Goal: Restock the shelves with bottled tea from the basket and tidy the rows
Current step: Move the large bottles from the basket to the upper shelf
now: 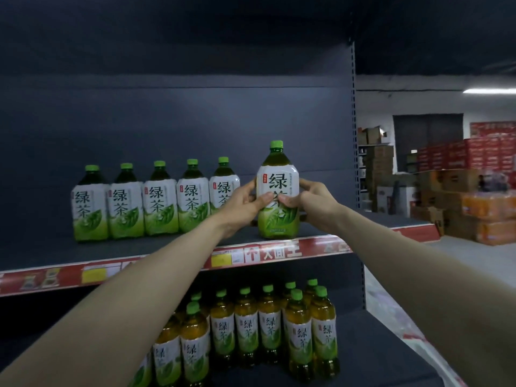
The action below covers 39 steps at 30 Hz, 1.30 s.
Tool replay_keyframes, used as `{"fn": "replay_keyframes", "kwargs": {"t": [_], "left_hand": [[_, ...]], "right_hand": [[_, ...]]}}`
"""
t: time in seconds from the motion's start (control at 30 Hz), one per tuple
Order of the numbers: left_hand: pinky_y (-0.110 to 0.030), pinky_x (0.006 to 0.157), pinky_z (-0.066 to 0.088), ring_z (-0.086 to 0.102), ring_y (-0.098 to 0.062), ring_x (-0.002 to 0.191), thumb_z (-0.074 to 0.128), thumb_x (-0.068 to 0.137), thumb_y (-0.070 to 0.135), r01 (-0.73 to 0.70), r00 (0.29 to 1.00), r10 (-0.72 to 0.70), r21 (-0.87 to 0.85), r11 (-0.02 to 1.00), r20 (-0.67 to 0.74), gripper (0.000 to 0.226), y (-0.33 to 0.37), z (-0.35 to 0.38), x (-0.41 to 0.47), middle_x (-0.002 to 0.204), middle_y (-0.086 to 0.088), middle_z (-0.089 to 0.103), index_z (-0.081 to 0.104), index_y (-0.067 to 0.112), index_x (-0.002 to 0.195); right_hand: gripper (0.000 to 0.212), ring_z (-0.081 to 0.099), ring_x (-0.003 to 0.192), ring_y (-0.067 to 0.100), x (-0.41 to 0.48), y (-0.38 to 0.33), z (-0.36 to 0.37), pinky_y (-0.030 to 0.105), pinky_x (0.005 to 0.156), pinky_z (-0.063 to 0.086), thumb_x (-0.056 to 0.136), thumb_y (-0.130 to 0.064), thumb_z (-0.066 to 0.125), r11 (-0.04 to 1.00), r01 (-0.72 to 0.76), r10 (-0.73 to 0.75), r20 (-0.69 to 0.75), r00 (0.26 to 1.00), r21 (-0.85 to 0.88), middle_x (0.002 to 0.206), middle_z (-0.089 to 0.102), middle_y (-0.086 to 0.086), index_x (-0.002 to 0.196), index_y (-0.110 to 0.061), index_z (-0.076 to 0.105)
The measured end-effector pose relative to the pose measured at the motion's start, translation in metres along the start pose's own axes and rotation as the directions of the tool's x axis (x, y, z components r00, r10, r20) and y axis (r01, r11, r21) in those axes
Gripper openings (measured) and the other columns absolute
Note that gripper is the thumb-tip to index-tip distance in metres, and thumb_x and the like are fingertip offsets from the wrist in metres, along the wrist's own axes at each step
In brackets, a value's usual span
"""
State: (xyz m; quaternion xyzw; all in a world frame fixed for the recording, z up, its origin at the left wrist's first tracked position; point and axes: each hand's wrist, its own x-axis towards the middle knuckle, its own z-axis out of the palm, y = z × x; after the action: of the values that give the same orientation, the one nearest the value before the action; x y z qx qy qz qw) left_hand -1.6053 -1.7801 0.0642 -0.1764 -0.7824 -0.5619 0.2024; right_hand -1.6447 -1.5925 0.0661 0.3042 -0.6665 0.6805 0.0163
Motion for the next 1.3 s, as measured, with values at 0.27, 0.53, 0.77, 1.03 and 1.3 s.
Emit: {"fn": "replay_keyframes", "kwargs": {"t": [0.27, 0.53, 0.77, 1.03, 1.3], "left_hand": [[-0.071, 0.11, 0.041, 0.066, -0.029, 0.127, 0.078, 0.087, 0.035, 0.141, 0.989, -0.149, -0.209, 0.968, -0.023, 0.071, -0.032, -0.006, 0.021, 0.131, 0.002, 0.074, 0.048, 0.035, 0.151], [-0.05, 0.105, 0.054, 0.07, -0.029, 0.119, 0.084, 0.08, 0.006, 0.185, 0.976, -0.211, -0.308, 0.933, -0.054, 0.079, -0.046, -0.007, 0.014, 0.128, -0.013, 0.073, 0.047, 0.016, 0.149], [-0.047, 0.091, 0.062, 0.069, -0.026, 0.1, 0.08, 0.085, -0.005, 0.205, 0.931, -0.231, -0.119, 0.971, -0.282, 0.057, -0.054, -0.001, 0.023, 0.109, -0.011, 0.066, 0.049, 0.009, 0.131], [-0.05, 0.104, 0.055, 0.071, -0.027, 0.112, 0.099, 0.052, 0.015, 0.328, 0.922, -0.302, 0.077, 0.941, -0.241, 0.092, -0.068, -0.008, 0.044, 0.11, -0.006, 0.076, 0.057, 0.018, 0.134], [-0.043, 0.101, 0.058, 0.072, -0.025, 0.11, 0.088, 0.048, 0.021, 0.35, 0.929, -0.335, 0.086, 0.933, -0.154, 0.058, -0.072, -0.011, 0.056, 0.109, -0.006, 0.08, 0.079, 0.012, 0.105]], "right_hand": [[0.049, 0.078, 0.092, 0.02, 0.028, 0.024, 0.008, 0.028, 0.069, 0.063, 0.093, 0.003, 0.071, 0.995, 0.006, -0.006, 0.0, 1.0, 0.104, 0.121, 0.075, 0.015, 0.141, -0.007, 0.059], [0.073, 0.067, 0.117, 0.024, 0.02, 0.024, 0.015, 0.044, 0.099, 0.058, 0.084, -0.034, 0.086, 0.949, -0.018, -0.04, -0.176, 0.984, -0.315, 0.133, 0.066, 0.004, 0.145, -0.012, 0.051], [0.05, 0.066, 0.11, 0.026, 0.002, 0.041, 0.022, 0.035, 0.092, 0.056, 0.089, -0.025, 0.081, 0.822, -0.054, -0.137, -0.29, 0.947, -0.568, 0.122, 0.066, 0.007, 0.13, -0.015, 0.054], [0.045, 0.068, 0.109, 0.029, 0.039, 0.04, 0.025, 0.042, 0.094, 0.06, 0.09, -0.034, 0.076, 0.796, -0.195, 0.043, -0.267, 0.963, -0.574, 0.124, 0.07, 0.01, 0.126, -0.012, 0.062], [0.054, 0.071, 0.106, 0.025, 0.08, 0.057, 0.028, 0.043, 0.102, 0.055, 0.083, -0.05, 0.074, 0.927, -0.218, 0.191, -0.119, 0.974, -0.306, 0.118, 0.075, 0.005, 0.124, -0.016, 0.069]]}}
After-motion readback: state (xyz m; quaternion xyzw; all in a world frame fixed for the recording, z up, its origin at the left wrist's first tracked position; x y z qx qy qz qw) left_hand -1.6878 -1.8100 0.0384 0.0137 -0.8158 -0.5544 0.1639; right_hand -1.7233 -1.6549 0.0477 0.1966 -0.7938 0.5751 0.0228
